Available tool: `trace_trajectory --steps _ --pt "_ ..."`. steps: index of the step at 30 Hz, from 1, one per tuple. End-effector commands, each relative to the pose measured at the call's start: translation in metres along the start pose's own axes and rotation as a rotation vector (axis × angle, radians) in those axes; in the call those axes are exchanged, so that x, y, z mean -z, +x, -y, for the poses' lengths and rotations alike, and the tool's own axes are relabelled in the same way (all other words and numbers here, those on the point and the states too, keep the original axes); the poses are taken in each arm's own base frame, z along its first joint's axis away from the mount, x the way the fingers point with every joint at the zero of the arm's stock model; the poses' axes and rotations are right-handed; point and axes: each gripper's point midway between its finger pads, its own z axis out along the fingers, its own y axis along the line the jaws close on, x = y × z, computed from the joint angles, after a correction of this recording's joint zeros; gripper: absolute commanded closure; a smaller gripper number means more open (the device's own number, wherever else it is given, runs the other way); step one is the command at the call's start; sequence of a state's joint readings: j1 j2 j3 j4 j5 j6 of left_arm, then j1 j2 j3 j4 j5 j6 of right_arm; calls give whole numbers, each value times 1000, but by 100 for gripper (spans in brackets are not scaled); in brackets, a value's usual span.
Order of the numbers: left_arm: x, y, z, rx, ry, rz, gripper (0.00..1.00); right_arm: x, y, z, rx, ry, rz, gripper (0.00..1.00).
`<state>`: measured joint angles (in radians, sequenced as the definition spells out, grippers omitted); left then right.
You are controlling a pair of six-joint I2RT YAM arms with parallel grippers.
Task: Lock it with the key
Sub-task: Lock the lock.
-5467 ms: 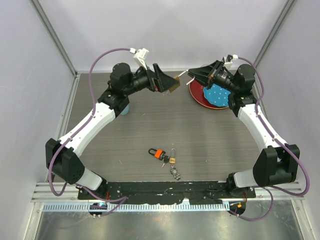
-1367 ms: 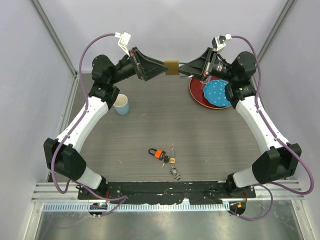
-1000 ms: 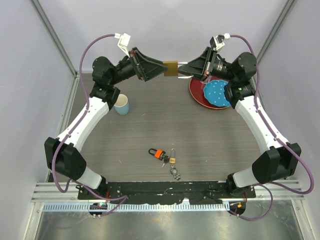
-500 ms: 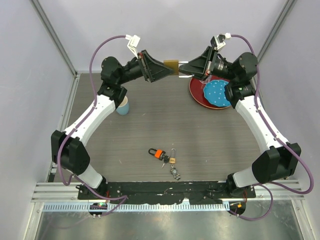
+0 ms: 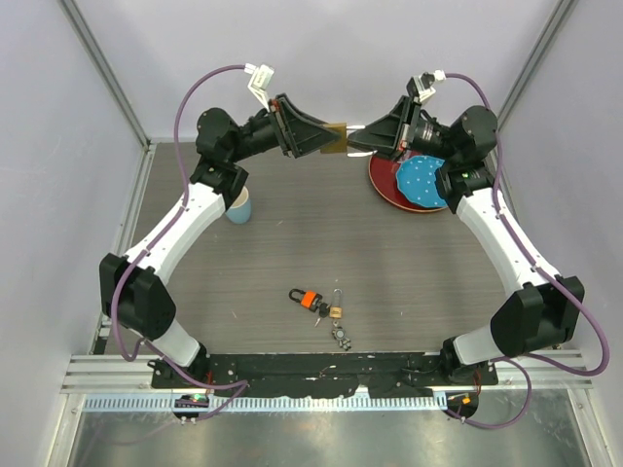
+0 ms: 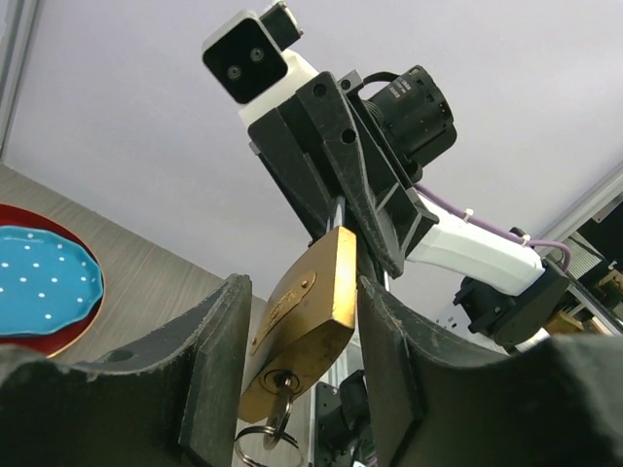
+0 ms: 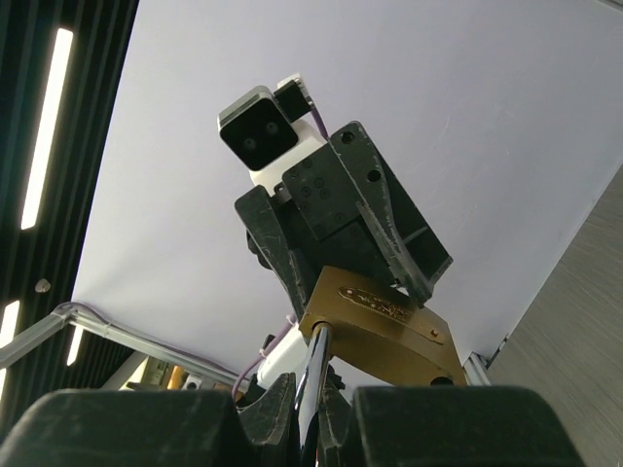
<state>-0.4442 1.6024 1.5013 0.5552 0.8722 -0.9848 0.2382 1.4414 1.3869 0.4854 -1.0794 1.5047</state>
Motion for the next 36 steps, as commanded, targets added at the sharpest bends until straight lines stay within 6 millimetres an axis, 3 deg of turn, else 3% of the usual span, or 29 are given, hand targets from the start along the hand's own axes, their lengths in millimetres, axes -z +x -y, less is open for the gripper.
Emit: trace_trajectory --steps 1,12,18,31,36 --pt "0 -10 22 -66 42 -2 52 5 7 -45 138 -88 20 99" --pt "10 15 17 -59 3 -135 51 4 6 -46 116 -93 12 98" --pt "10 12 21 -73 8 -127 54 5 8 -43 112 -91 2 98" --pt "12 1 24 -142 -21 -93 34 6 13 -34 80 -80 -10 98" --pt "12 -1 25 -157 -18 -95 35 7 14 -31 68 -76 -13 98"
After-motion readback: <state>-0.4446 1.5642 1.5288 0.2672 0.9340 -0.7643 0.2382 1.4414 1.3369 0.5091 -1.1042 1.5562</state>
